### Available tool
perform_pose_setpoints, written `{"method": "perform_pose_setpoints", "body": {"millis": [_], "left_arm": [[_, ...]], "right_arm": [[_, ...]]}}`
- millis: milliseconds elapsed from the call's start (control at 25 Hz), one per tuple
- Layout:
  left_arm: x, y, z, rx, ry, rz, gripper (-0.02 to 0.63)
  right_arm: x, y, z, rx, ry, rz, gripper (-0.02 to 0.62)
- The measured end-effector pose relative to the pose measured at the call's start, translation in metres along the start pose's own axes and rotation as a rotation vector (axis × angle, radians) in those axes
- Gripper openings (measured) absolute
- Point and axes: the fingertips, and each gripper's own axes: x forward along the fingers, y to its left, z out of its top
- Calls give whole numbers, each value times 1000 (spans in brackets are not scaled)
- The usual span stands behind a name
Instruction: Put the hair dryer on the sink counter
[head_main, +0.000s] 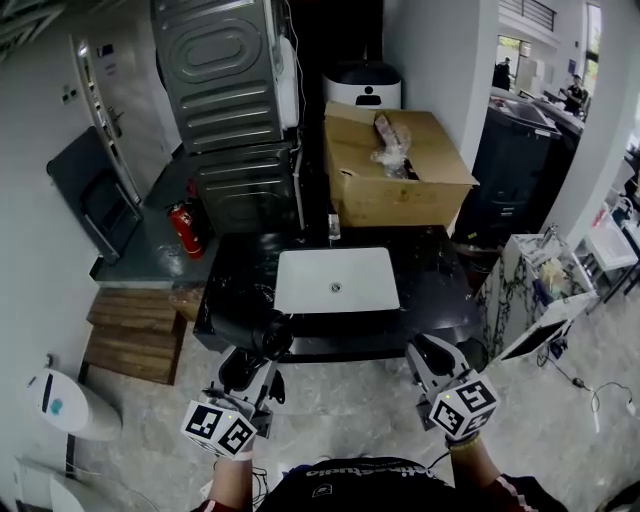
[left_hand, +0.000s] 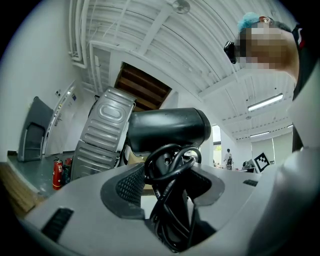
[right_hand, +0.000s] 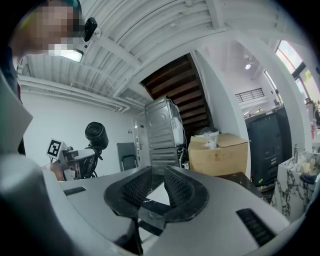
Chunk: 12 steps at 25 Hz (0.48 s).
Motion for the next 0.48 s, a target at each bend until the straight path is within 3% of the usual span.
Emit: {"method": "perform_pose_setpoints", "body": {"millis": [480], "left_arm": [[6, -10, -3, -24, -9, 8, 235]], "right_arm": [[-13, -10, 2, 25, -4, 26, 97]]}}
